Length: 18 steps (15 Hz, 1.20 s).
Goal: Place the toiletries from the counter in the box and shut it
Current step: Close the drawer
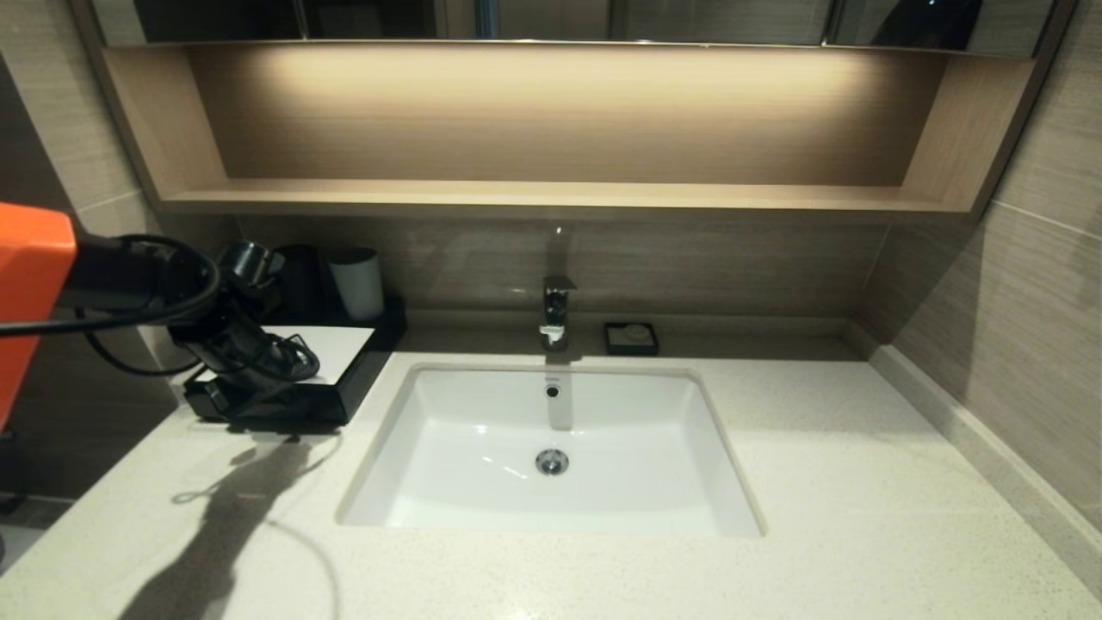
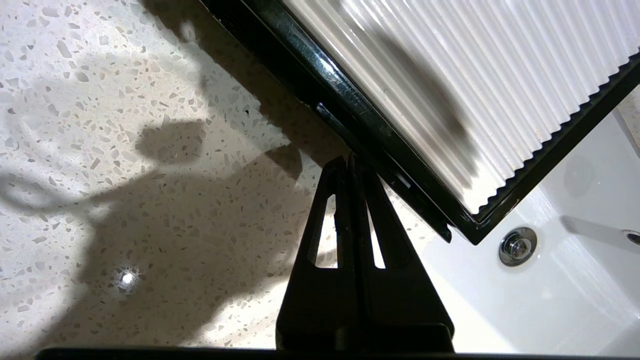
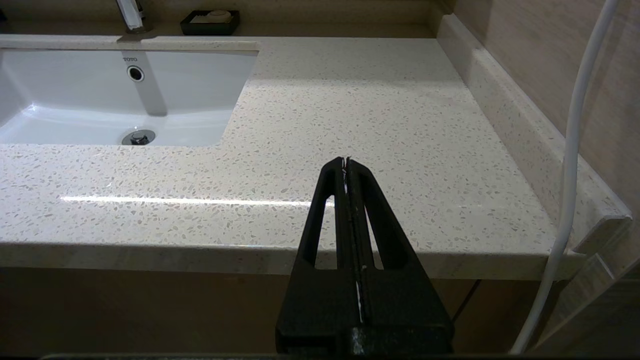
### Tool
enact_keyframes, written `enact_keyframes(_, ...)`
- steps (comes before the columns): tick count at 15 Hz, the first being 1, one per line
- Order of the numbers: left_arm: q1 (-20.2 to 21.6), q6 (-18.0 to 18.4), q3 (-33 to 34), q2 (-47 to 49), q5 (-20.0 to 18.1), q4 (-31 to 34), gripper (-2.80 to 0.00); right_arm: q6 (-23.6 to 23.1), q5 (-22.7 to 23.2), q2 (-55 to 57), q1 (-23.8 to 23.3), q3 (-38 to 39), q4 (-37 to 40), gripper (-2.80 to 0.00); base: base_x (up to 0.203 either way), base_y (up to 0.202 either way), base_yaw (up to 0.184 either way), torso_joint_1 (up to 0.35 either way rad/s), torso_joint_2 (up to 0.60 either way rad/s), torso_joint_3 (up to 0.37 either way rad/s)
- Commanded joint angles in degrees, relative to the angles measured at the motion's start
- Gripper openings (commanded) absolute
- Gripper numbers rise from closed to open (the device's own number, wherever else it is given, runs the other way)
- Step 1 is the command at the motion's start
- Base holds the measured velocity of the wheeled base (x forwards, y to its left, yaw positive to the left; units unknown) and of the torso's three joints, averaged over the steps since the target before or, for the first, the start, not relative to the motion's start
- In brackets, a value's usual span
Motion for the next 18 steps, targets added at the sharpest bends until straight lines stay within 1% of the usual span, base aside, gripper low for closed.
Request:
enact_keyframes(1,0.05,-0.2,0.0,0.03,0.11,-0.93,-2.8,-0.01,0.0,0.05,0.01,0.09,0.0,-2.8,0.0,0.0,0.0,0.0,0.0,0.0)
enact_keyframes(11,0.32,-0.92,0.11,-1.25,0.02,-0.76,-2.8,-0.01,0.0,0.05,0.01,0.09,0.0,-2.8,0.0,0.0,0.0,0.0,0.0,0.0)
enact_keyframes(15,0.75,-0.99,1.81,-5.94,0.02,0.4,-2.8,-0.01,0.0,0.05,0.01,0.09,0.0,-2.8,0.0,0.0,0.0,0.0,0.0,0.0)
enact_keyframes(18,0.88,-0.71,5.22,-11.01,0.09,0.6,-2.8,-0.01,0.0,0.05,0.01,0.09,0.0,-2.8,0.0,0.0,0.0,0.0,0.0,0.0)
